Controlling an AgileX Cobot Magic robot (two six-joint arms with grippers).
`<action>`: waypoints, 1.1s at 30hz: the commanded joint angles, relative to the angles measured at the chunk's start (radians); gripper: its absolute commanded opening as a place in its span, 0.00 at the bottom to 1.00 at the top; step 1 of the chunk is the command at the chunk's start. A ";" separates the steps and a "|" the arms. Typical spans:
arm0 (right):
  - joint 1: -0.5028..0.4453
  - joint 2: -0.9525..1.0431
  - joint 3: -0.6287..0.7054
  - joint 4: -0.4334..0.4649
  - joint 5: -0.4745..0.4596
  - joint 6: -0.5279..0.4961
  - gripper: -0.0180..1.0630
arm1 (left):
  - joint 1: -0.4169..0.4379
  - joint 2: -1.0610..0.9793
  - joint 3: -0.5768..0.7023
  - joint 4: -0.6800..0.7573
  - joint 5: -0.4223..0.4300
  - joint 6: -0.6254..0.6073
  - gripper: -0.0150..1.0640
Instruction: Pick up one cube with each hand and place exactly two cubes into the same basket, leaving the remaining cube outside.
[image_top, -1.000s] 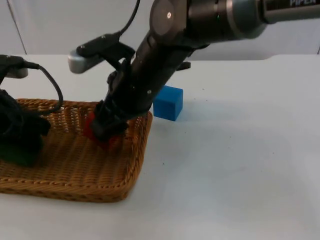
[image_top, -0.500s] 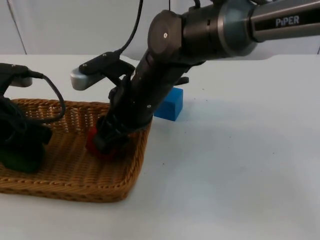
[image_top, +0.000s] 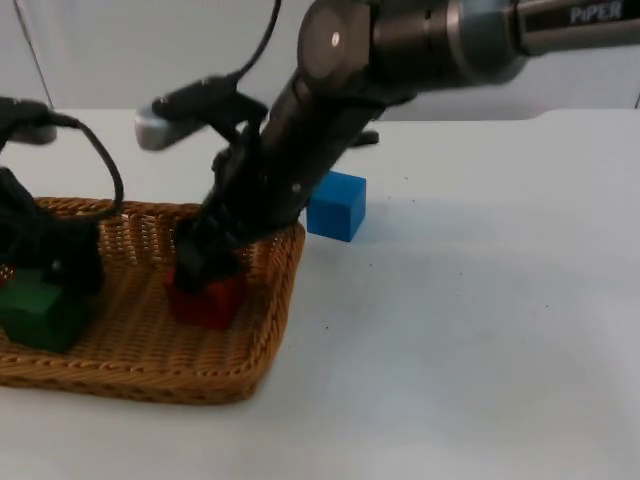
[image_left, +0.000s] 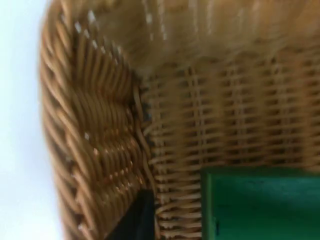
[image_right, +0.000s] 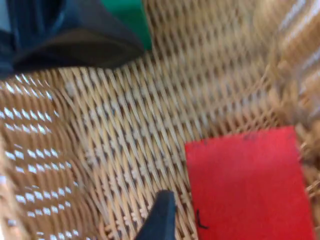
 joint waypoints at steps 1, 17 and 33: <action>0.006 -0.051 -0.004 -0.001 0.009 -0.005 0.74 | 0.002 -0.047 0.004 -0.009 0.013 0.000 0.99; 0.006 -0.397 -0.004 -0.018 0.103 0.047 0.74 | 0.002 -0.584 0.004 -0.011 0.124 -0.055 0.99; 0.006 -0.476 -0.004 -0.018 0.287 0.078 0.74 | 0.002 -0.814 0.004 -0.065 0.321 -0.055 0.99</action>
